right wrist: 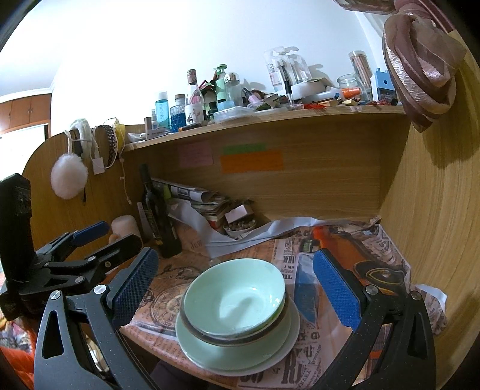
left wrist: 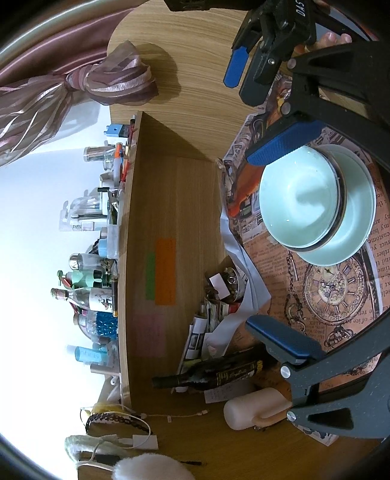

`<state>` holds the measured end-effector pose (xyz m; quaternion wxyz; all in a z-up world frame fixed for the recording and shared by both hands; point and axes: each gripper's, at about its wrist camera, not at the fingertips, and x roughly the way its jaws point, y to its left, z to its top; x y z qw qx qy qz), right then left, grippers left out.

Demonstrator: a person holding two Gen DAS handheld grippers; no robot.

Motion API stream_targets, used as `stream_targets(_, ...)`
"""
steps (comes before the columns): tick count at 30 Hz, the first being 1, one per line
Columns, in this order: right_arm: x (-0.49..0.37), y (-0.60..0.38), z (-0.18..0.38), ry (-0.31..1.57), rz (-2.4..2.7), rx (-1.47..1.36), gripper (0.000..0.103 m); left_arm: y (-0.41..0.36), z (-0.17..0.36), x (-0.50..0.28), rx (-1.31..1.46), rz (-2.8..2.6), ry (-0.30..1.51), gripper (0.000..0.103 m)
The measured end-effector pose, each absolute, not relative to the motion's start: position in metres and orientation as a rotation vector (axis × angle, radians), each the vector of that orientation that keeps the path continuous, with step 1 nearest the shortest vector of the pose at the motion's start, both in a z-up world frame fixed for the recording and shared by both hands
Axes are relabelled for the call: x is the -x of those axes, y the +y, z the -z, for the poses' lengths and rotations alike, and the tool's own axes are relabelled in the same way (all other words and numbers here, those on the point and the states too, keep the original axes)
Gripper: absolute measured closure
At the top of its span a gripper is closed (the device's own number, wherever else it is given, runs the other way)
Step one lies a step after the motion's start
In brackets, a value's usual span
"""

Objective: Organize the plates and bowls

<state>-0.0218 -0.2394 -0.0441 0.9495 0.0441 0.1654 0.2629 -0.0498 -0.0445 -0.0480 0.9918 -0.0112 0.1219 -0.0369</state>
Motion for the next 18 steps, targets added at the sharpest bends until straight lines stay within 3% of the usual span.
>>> stream_targets(18,0.0222,-0.2380,0.0442,0.340,-0.538,-0.092,0.000,-0.0461,0.0480,0.0476,0.018,0.080,0.248,0.002)
